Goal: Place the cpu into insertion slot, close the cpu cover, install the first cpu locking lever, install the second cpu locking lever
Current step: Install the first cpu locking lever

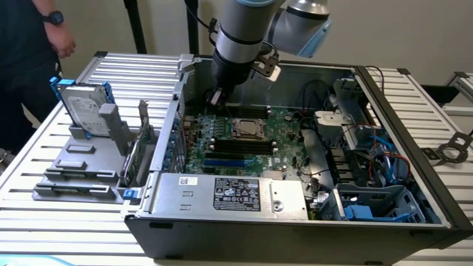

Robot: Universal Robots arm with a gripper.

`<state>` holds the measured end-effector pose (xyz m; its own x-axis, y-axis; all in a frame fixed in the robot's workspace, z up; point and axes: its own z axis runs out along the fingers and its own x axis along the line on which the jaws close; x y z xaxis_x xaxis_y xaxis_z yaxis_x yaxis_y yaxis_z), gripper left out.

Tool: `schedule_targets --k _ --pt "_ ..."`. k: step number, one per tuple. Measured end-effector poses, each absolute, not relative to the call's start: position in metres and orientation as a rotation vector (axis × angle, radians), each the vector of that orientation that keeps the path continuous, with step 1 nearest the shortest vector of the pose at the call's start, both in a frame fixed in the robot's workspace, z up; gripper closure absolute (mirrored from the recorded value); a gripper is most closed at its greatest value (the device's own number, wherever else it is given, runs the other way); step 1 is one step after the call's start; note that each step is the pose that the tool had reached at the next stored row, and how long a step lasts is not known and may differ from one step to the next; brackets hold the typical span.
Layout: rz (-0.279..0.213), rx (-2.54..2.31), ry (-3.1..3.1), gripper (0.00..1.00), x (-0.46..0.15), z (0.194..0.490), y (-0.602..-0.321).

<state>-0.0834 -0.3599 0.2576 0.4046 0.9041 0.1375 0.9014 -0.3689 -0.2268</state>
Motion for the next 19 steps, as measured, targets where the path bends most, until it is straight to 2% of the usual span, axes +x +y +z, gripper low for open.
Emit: schedule_targets --k 11,19 --pt "0.011 -2.393 -1.565 0.89 -0.099 0.266 -0.363" --pt "-0.015 -2.436 -1.474 0.89 -0.105 0.265 -0.363"
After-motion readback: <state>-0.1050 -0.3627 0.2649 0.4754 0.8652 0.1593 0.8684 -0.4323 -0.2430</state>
